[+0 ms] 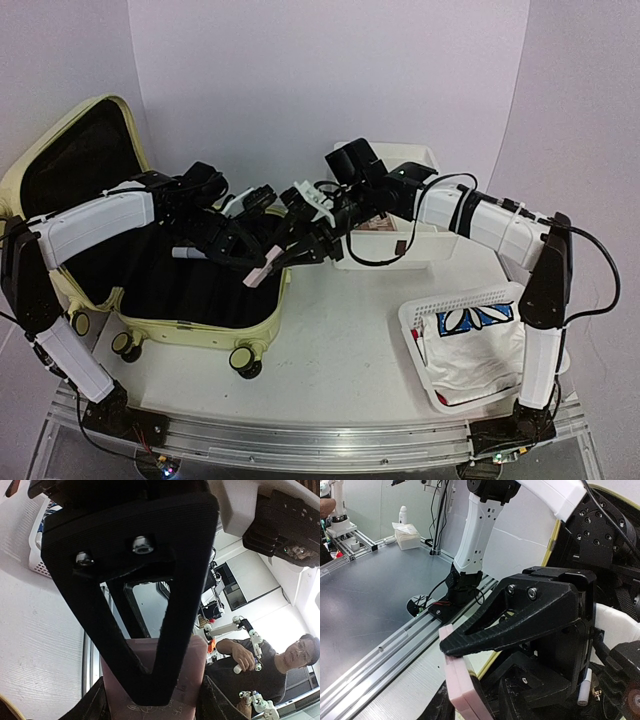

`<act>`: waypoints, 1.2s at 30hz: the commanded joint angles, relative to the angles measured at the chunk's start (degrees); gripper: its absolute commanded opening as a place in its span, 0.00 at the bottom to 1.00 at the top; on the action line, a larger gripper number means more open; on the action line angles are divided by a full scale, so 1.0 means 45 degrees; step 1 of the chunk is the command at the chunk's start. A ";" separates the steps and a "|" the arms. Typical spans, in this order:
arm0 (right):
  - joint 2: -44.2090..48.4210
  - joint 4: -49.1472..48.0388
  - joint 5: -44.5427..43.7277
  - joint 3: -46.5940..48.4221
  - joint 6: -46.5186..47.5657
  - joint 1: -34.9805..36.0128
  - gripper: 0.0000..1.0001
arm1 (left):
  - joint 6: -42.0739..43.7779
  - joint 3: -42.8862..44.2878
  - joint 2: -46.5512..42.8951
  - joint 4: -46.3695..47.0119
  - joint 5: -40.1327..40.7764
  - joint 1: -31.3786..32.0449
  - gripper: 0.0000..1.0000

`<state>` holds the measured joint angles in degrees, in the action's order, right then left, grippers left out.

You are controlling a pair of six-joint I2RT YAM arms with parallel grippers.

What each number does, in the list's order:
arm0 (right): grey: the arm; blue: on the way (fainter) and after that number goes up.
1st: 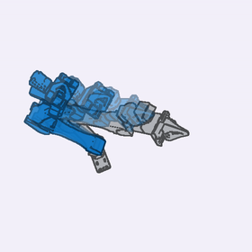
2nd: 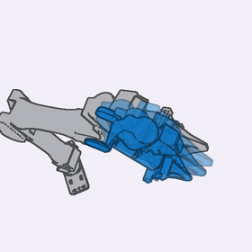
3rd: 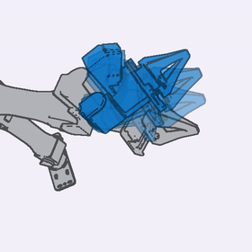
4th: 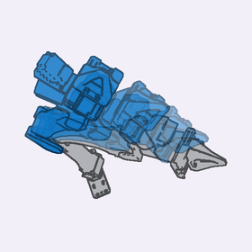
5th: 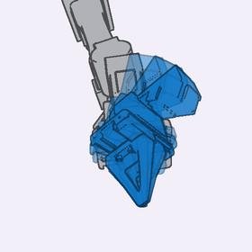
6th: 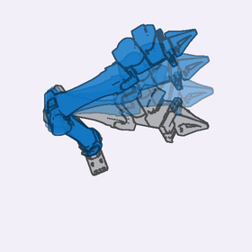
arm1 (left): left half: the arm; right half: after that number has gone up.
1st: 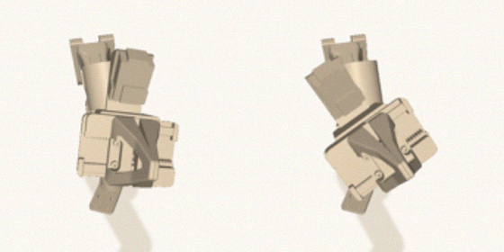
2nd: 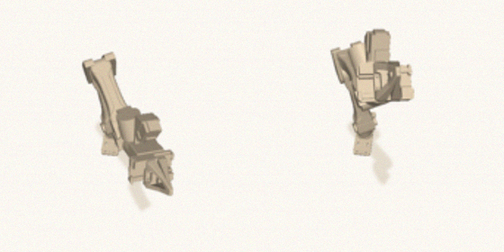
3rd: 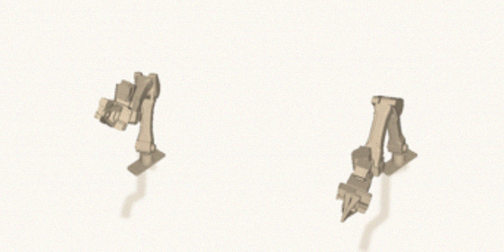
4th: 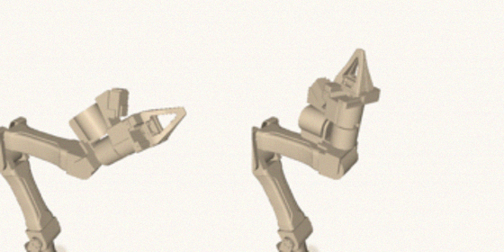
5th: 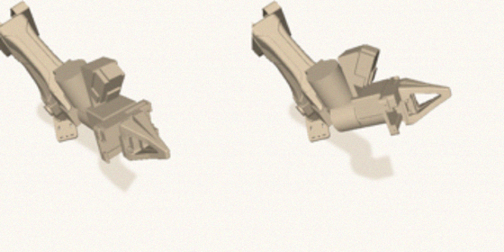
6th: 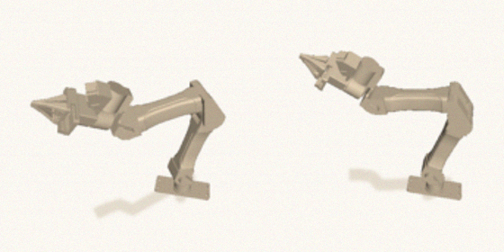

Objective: Open, take out, and arrange the luggage

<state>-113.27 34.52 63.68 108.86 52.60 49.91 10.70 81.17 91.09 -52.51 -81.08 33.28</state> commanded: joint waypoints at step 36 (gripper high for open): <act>0.4412 0.2150 -1.1084 -0.4792 -0.8188 0.0788 0.70 | -0.5109 -0.2063 -0.2530 0.2094 0.9640 -0.1046 0.97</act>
<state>-96.33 39.33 26.52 89.08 30.41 51.07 -7.88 77.56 82.19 -44.47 -44.86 26.89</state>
